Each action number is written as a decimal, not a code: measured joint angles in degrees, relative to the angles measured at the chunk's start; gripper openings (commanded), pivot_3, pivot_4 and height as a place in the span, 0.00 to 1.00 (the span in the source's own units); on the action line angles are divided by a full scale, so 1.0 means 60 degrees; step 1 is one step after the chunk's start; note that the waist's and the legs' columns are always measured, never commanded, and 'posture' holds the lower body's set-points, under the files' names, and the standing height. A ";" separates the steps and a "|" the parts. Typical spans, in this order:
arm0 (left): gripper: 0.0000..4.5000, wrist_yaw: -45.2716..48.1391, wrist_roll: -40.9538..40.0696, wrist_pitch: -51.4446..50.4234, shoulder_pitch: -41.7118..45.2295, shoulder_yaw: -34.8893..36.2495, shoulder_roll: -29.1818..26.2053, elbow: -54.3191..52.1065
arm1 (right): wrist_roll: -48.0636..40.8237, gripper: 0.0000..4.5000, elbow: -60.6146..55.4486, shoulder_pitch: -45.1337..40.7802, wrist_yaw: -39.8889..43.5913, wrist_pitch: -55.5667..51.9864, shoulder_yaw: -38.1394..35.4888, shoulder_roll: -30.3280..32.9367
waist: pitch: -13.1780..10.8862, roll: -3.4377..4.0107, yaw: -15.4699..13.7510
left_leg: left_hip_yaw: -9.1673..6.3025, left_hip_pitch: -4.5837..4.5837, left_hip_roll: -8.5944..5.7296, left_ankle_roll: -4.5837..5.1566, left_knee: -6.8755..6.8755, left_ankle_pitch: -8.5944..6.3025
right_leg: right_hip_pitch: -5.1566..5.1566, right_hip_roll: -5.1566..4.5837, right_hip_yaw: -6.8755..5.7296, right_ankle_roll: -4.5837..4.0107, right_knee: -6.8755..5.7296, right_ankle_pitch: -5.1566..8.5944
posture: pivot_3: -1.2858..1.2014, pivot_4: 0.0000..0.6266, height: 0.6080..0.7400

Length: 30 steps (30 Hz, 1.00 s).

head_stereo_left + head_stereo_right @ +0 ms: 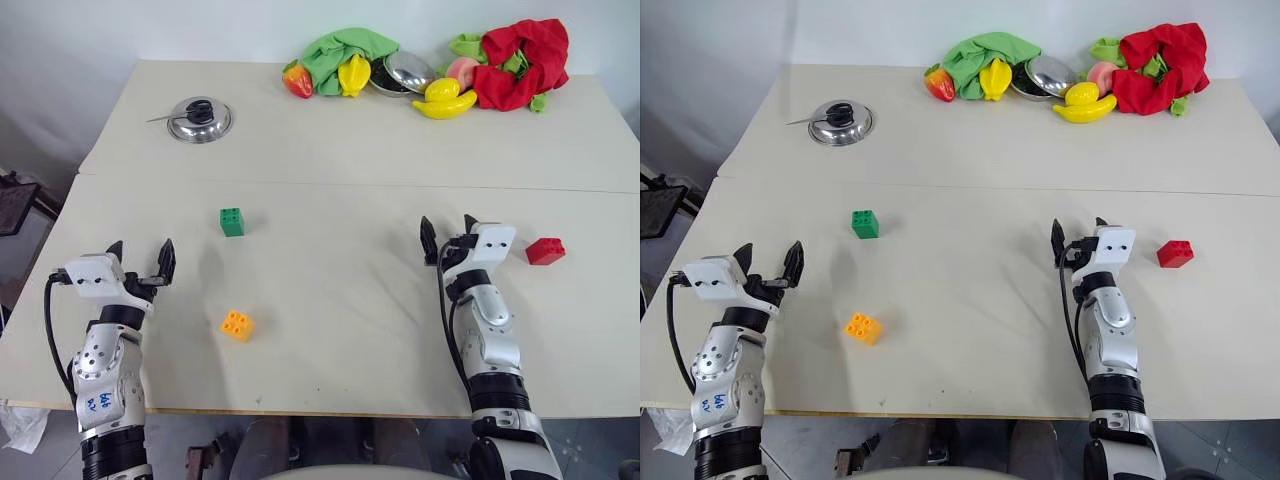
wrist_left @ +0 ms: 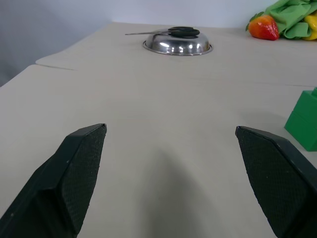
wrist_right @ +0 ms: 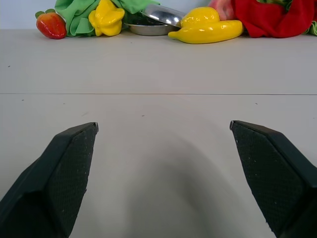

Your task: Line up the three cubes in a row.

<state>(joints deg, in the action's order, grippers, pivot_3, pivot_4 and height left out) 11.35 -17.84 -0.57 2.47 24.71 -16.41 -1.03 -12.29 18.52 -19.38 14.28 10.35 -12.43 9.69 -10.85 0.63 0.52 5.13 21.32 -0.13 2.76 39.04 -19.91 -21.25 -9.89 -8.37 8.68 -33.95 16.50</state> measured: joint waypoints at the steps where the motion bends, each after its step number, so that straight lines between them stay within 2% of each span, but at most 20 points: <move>1: 0.98 -0.0006 0.0002 -0.0003 -0.0025 0.0000 0.0000 0.0000 | 0.0000 1.00 0.0000 0.0000 -0.0002 0.0008 0.0000 0.0000 | 0.0000 0.0000 0.0000 | 0.0003 0.0000 0.0001 0.0000 0.0000 0.0000 | -0.0003 0.0001 0.0004 0.0000 -0.0002 0.0000 | 0.52 0.24 1.00; 4: 0.98 0.0076 -0.0223 -0.0027 -0.0147 0.0042 0.0023 -0.0054 | -0.0031 1.00 -0.0049 0.0038 0.0082 0.0101 0.0017 0.0005 | 0.0000 0.0000 0.0002 | 0.0017 0.0003 0.0004 0.0000 -0.0002 0.0000 | -0.0018 0.0004 0.0021 0.0000 -0.0007 0.0000 | 0.52 0.24 1.00; 8: 0.98 0.1349 -0.1254 0.0054 -0.0534 0.0132 -0.0243 -0.0691 | -0.0566 1.00 -0.1020 0.0458 0.1094 0.0149 0.0218 0.0169 | 0.0000 0.0000 0.0020 | 0.0027 0.0015 0.0013 -0.0001 -0.0005 -0.0002 | -0.0039 0.0009 0.0035 0.0000 -0.0006 0.0000 | 0.52 0.24 1.00; 10: 0.98 0.2171 -0.1693 -0.0179 -0.0592 0.0118 -0.0932 -0.1027 | -0.1083 1.00 -0.2192 0.0926 0.1910 0.0012 0.0394 0.0627 | -0.0002 0.0002 -0.0026 | 0.0027 0.0019 0.0015 -0.0002 -0.0003 -0.0003 | -0.0044 0.0013 0.0037 0.0000 -0.0005 0.0000 | 0.52 0.24 1.00; 13: 0.98 0.3773 -0.2137 -0.0681 -0.0485 -0.0081 -0.2498 -0.1630 | -0.2101 1.00 -0.4248 0.1803 0.2840 -0.0943 0.0279 0.1824 | -0.0002 0.0004 -0.0104 | 0.0028 0.0020 0.0009 0.0005 0.0001 -0.0007 | -0.0041 0.0011 0.0044 0.0000 -0.0001 -0.0001 | 0.52 0.24 1.00; 16: 0.98 0.5377 -0.2417 -0.1020 -0.0090 -0.0672 -0.3547 -0.2003 | -0.3258 1.00 -0.5644 0.2909 0.3201 -0.2031 -0.0820 0.3028 | -0.0001 0.0010 -0.0155 | 0.0033 0.0017 0.0002 0.0010 0.0000 -0.0016 | -0.0037 0.0009 0.0055 0.0002 0.0005 -0.0002 | 0.52 0.24 1.00; 18: 0.98 0.5955 -0.2508 -0.1163 0.0016 -0.0952 -0.3778 -0.2005 | -0.3530 1.00 -0.5848 0.3485 0.3255 -0.2256 -0.1604 0.3482 | -0.0002 0.0009 -0.0146 | 0.0040 0.0015 0.0004 0.0006 -0.0007 -0.0020 | -0.0038 0.0014 0.0056 0.0002 0.0010 -0.0002 | 0.52 0.24 1.00; 21: 0.98 0.6956 -0.2662 -0.1354 0.0342 -0.1467 -0.3918 -0.1923 | -0.3949 1.00 -0.6056 0.5005 0.3426 -0.2632 -0.3410 0.4031 | -0.0002 0.0009 -0.0144 | 0.0053 0.0015 0.0019 0.0001 -0.0016 -0.0022 | -0.0044 0.0035 0.0060 0.0002 0.0017 -0.0002 | 0.52 0.24 1.00; 25: 0.98 0.7905 -0.2674 -0.1526 0.0640 -0.2022 -0.4216 -0.1912 | -0.4146 1.00 -0.5824 0.6703 0.3874 -0.2819 -0.4912 0.4143 | -0.0002 0.0007 -0.0127 | 0.0087 -0.0008 0.0025 0.0000 -0.0017 -0.0022 | -0.0040 0.0049 0.0092 0.0003 0.0017 -0.0002 | 0.52 0.24 1.00; 30: 0.98 0.8122 -0.2550 -0.1584 0.1091 -0.2686 -0.3934 -0.1759 | -0.3833 1.00 -0.5212 0.7226 0.3343 -0.2963 -0.5220 0.3458 | 0.0001 0.0013 -0.0027 | 0.0127 -0.0031 0.0040 0.0001 -0.0012 -0.0021 | -0.0045 0.0050 0.0145 0.0018 0.0009 -0.0010 | 0.52 0.24 1.00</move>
<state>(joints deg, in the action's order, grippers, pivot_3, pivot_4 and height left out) 60.08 -33.15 -10.08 9.02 8.59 -40.02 -11.58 -35.28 -12.75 23.98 34.34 -7.43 -43.75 30.44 -10.85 0.71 0.36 5.89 21.13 0.11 2.76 38.97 -20.04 -21.52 -9.59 -7.50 8.79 -33.90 16.44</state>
